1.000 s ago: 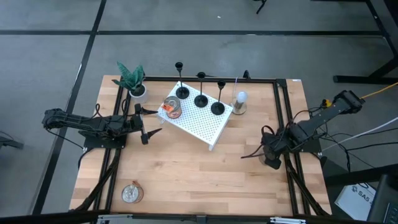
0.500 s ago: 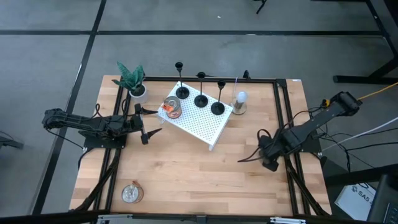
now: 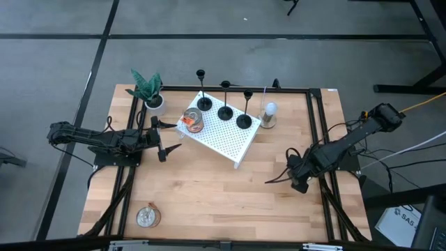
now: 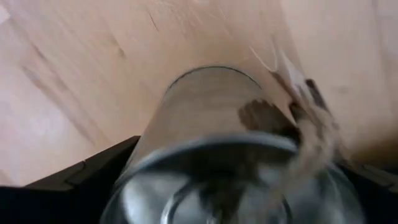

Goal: Pick & Place candle stick holders
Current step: Put the brown scented candle on the shelf

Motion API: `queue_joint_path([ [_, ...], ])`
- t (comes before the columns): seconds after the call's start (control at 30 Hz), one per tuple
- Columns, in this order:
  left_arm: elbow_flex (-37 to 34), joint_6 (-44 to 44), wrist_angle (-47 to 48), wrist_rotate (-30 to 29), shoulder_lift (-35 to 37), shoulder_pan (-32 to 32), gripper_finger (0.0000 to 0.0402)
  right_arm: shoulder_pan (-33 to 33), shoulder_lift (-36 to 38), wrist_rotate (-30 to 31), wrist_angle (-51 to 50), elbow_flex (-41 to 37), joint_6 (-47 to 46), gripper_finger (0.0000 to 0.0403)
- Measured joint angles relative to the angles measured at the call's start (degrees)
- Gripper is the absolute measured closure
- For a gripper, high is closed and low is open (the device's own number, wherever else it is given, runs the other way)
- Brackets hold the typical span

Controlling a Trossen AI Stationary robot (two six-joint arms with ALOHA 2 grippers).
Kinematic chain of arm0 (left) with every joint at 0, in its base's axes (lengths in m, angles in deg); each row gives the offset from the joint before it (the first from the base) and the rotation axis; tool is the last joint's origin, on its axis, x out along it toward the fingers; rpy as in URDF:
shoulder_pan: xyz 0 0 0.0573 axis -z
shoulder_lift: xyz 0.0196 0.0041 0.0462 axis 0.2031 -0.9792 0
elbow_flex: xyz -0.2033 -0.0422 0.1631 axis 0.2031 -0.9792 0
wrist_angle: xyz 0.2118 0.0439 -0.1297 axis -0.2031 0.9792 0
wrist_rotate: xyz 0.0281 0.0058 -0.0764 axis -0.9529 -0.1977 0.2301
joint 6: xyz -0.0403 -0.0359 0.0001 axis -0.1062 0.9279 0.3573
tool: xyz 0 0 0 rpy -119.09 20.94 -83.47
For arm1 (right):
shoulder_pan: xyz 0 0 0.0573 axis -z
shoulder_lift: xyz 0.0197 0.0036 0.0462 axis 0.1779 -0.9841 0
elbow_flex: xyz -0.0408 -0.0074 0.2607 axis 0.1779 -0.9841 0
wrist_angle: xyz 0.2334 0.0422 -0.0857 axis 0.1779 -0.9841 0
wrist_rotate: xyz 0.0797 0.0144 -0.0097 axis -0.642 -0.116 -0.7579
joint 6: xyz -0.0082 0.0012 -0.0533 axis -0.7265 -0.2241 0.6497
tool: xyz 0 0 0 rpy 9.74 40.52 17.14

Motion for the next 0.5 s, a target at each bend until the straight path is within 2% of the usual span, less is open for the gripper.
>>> queue_joint_path([
  [0.17,0.0,0.0,0.0,0.0,0.0,0.0,0.0001,1.1,0.5,0.0,4.9,-3.4,0.5,0.0003],
  [0.5,0.0,0.0,0.0,0.0,0.0,0.0,0.0002,1.6,0.5,1.2,8.0,-3.5,6.3,0.0003],
])
